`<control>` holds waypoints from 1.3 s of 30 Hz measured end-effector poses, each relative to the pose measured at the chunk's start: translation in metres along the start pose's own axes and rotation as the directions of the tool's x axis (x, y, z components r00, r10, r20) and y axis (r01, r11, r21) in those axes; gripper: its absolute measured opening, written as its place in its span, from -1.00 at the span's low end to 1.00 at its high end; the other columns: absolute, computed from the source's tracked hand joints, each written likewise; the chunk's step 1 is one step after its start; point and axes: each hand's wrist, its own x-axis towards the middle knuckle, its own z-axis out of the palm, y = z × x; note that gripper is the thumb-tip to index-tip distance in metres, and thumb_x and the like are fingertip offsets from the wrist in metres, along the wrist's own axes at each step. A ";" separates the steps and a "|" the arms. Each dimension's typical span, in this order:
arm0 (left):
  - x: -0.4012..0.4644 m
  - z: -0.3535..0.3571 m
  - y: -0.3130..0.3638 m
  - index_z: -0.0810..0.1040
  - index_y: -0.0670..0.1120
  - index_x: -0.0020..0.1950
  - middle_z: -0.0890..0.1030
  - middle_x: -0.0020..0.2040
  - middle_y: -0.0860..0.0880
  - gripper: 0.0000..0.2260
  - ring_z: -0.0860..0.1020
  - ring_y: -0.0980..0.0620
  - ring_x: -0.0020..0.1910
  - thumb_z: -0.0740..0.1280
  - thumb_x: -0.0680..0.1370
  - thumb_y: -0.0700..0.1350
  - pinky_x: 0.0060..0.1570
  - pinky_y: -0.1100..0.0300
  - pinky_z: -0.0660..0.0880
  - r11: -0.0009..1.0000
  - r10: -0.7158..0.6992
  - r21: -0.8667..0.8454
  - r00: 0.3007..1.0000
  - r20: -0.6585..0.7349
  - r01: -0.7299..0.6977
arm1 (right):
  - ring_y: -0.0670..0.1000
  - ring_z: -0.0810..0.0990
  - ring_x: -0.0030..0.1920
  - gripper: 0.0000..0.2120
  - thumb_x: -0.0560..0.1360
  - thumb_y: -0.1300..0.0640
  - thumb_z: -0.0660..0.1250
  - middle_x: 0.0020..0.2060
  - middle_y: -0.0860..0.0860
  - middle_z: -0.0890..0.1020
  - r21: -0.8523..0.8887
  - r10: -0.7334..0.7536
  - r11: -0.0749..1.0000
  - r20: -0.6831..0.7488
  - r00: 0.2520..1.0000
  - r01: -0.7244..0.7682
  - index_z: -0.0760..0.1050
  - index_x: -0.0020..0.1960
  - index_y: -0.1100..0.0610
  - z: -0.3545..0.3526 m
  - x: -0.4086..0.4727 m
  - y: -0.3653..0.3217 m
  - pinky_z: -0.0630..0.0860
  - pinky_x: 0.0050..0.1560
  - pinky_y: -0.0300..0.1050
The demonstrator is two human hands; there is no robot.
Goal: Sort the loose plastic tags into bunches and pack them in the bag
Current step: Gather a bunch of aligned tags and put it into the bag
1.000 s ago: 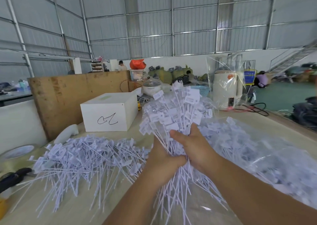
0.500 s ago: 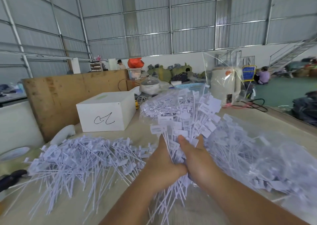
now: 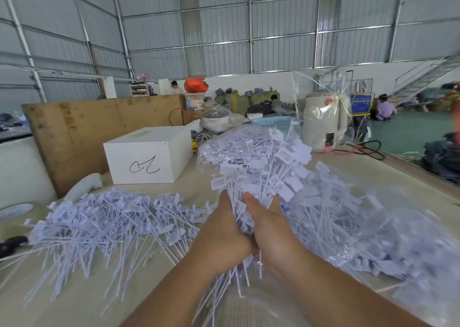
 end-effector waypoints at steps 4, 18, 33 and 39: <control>0.000 0.000 -0.001 0.09 0.21 0.54 0.51 0.29 0.22 -0.07 0.54 0.32 0.02 0.41 0.28 -0.24 -0.10 0.28 0.60 1.000 -0.004 0.008 0.999 -0.053 0.004 | -0.16 0.56 0.11 0.00 0.19 -0.28 0.44 0.08 -0.32 0.54 0.131 -0.021 0.991 0.052 0.998 0.014 0.01 0.51 -0.23 0.004 -0.002 0.000 0.42 0.33 0.05; 0.000 -0.007 0.002 0.04 -0.02 0.54 0.57 0.05 0.17 -0.06 0.58 0.25 -0.11 0.45 0.27 -0.27 -0.35 0.48 0.41 0.985 0.022 0.165 0.993 0.113 -0.041 | 0.06 0.70 0.00 -0.05 -0.04 -0.03 0.64 0.00 0.12 0.71 0.234 -0.009 0.972 0.116 0.993 -0.019 0.48 0.29 0.24 0.003 -0.016 -0.008 0.62 0.02 0.04; -0.003 -0.032 0.000 -0.21 0.43 0.48 0.23 0.17 0.66 0.25 0.44 0.55 0.02 0.61 0.06 0.28 -0.09 0.47 0.47 0.996 0.047 -0.084 0.974 0.224 -0.029 | 0.24 0.70 -0.12 -0.57 0.21 0.40 0.48 -0.12 0.24 0.70 0.200 -0.163 0.963 -0.106 0.981 0.182 0.59 0.08 0.33 -0.016 -0.008 -0.034 0.64 -0.10 0.17; -0.010 -0.021 0.006 0.54 0.31 0.15 0.64 0.06 0.31 -0.45 0.60 0.31 0.05 0.59 0.19 0.20 0.13 0.25 0.49 0.997 0.073 -0.048 0.950 0.304 -0.062 | 0.22 0.66 -0.27 -0.55 0.24 0.44 0.48 -0.12 0.35 0.65 0.276 -0.155 0.938 -0.201 0.967 0.207 0.53 0.13 0.42 -0.022 -0.008 -0.042 0.62 -0.30 0.06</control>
